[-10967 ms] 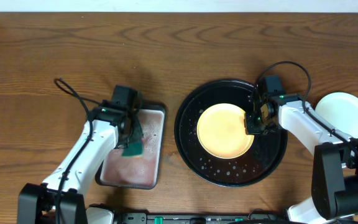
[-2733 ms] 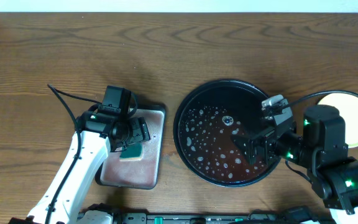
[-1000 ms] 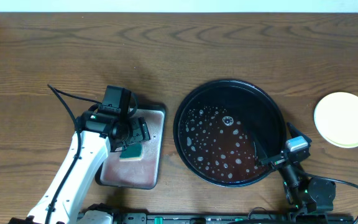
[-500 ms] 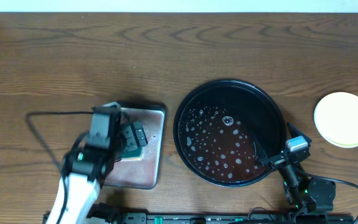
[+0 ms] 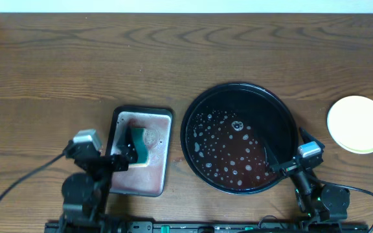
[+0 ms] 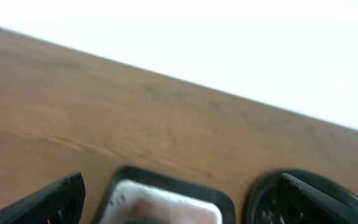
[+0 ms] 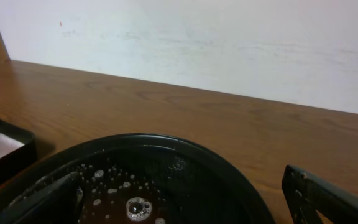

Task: Clean dirty plates on tray and stack at the side

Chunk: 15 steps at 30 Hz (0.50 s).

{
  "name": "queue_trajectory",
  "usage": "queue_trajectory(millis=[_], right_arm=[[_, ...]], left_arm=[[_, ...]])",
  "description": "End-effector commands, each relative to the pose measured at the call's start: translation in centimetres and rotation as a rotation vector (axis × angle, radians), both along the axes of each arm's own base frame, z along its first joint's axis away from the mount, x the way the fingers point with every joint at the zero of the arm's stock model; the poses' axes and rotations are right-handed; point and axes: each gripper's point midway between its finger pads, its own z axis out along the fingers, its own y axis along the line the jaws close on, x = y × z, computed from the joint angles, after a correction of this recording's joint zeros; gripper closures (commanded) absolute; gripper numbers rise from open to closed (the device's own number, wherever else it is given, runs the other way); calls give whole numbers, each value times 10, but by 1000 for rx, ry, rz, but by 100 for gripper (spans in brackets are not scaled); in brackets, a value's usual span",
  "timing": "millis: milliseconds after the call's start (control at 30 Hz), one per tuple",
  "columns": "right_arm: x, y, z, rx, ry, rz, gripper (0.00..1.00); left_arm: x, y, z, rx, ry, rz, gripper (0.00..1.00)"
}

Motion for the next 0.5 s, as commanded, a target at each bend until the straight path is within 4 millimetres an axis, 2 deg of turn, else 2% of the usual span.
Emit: queue_trajectory(millis=[0,100,233,467], right_arm=[[1,-3,-1,9,6,-16,1],[1,-3,-1,9,6,-16,1],[1,-3,-1,9,6,-15,1],[1,-3,-1,9,6,-16,1]], left_arm=[[-6,12,2,58,-73,43,3],[-8,15,5,54,-136,55,2],[-1,14,0,55,-177,52,3],[13,13,-38,53,-188,47,3]])
